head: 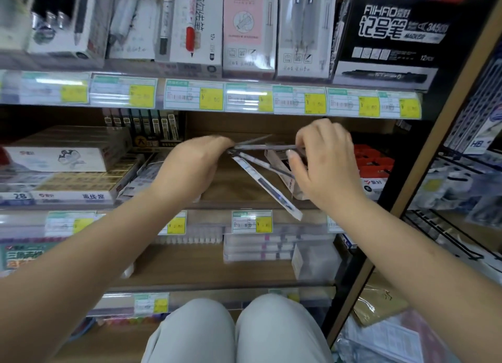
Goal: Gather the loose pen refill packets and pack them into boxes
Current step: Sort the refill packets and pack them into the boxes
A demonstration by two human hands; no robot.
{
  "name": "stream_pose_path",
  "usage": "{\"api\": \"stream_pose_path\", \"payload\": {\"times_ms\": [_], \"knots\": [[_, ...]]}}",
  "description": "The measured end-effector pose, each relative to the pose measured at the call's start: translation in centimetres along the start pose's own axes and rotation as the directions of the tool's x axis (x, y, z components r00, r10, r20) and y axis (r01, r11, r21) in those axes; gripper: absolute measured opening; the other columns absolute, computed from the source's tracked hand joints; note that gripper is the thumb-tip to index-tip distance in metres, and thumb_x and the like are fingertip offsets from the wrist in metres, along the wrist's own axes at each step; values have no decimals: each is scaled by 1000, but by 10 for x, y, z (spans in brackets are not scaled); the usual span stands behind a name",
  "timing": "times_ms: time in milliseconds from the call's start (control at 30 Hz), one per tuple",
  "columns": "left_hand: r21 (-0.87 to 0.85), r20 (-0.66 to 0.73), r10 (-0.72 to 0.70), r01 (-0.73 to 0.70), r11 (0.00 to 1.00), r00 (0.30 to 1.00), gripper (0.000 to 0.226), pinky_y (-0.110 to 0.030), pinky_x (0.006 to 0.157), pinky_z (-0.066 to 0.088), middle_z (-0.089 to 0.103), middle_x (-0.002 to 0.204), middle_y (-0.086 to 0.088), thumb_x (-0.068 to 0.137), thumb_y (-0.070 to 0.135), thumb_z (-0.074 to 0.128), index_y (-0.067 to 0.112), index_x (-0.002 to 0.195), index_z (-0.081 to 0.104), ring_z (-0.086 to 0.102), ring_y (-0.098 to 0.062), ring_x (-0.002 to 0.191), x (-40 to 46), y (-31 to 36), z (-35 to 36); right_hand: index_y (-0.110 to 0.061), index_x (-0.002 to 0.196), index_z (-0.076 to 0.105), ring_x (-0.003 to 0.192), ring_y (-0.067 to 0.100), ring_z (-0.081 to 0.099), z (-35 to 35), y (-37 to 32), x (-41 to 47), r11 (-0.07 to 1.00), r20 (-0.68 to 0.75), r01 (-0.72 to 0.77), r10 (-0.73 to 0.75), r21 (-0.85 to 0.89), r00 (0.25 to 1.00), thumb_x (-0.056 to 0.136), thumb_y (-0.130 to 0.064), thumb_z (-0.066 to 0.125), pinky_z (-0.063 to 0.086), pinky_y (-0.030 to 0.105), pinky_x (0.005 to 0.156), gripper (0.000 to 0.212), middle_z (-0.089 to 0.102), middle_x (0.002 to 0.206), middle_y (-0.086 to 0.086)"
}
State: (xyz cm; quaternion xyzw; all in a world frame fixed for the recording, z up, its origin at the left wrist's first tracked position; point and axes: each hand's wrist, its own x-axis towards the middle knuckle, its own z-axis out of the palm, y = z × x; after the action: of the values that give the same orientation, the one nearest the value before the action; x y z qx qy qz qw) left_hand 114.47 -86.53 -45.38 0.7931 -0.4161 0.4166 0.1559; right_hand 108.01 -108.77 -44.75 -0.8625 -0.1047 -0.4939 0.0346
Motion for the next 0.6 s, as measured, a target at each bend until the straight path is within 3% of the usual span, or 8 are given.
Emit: {"api": "stream_pose_path", "payload": {"times_ms": [167,267,300,367,400,433,500,600], "knots": [[-50,49,186,-184,982,981,30,-41,63,57,70,95,-20,75,-9,48,-6,101,64,69,-34,82,-6,26,-11,-11,77,56,76,25,49,-18,-10,12,996,0,49,-49,73,999,85,-30,43,32,33,72,25,53,76,2],[-74,83,267,-262,962,960,27,-42,64,56,69,95,-20,77,-8,53,-4,102,62,68,-33,84,-12,35,-13,-16,89,57,79,17,51,-27,-19,14,950,301,-91,-4,299,954,86,-44,44,41,33,71,31,54,79,-6],[-80,82,289,-283,956,954,24,-41,65,56,69,95,-20,81,-6,49,-2,103,59,68,-33,84,-15,39,-13,-19,100,56,84,13,55,-30,-23,14,893,492,-244,29,379,870,87,-48,48,45,33,75,33,57,85,-8],[-105,58,329,-322,941,943,19,-41,69,54,68,97,-21,91,1,38,2,105,52,65,-32,87,-20,48,-12,-24,115,53,89,5,60,-34,-23,11,707,846,-588,-26,392,533,84,-51,54,50,31,85,41,61,95,-12],[-118,38,340,-334,935,940,20,-40,74,52,68,99,-21,96,4,32,3,105,50,63,-32,91,-23,52,-11,-24,116,52,88,5,62,-34,-21,7,593,925,-720,-130,360,356,80,-50,59,51,32,87,44,62,97,-10],[-126,23,348,-342,931,937,23,-37,79,49,68,102,-20,100,7,27,3,106,49,60,-30,95,-26,56,-10,-22,113,53,90,9,63,-32,-18,1,484,938,-809,-255,332,233,73,-50,66,50,36,90,51,63,100,-4],[-124,11,375,-371,920,927,21,-34,85,46,68,105,-20,100,10,31,3,107,49,56,-28,100,-32,63,-7,-13,108,54,101,26,59,-24,-9,-13,311,900,-905,-410,291,149,58,-49,81,42,50,99,68,60,107,13],[-141,29,436,-428,893,899,14,-35,86,43,67,105,-22,93,9,47,0,103,51,54,-30,99,-38,73,-2,-8,109,56,109,37,51,-11,-4,-35,126,872,-964,-467,232,148,54,-38,88,27,61,108,70,56,111,22]]}}
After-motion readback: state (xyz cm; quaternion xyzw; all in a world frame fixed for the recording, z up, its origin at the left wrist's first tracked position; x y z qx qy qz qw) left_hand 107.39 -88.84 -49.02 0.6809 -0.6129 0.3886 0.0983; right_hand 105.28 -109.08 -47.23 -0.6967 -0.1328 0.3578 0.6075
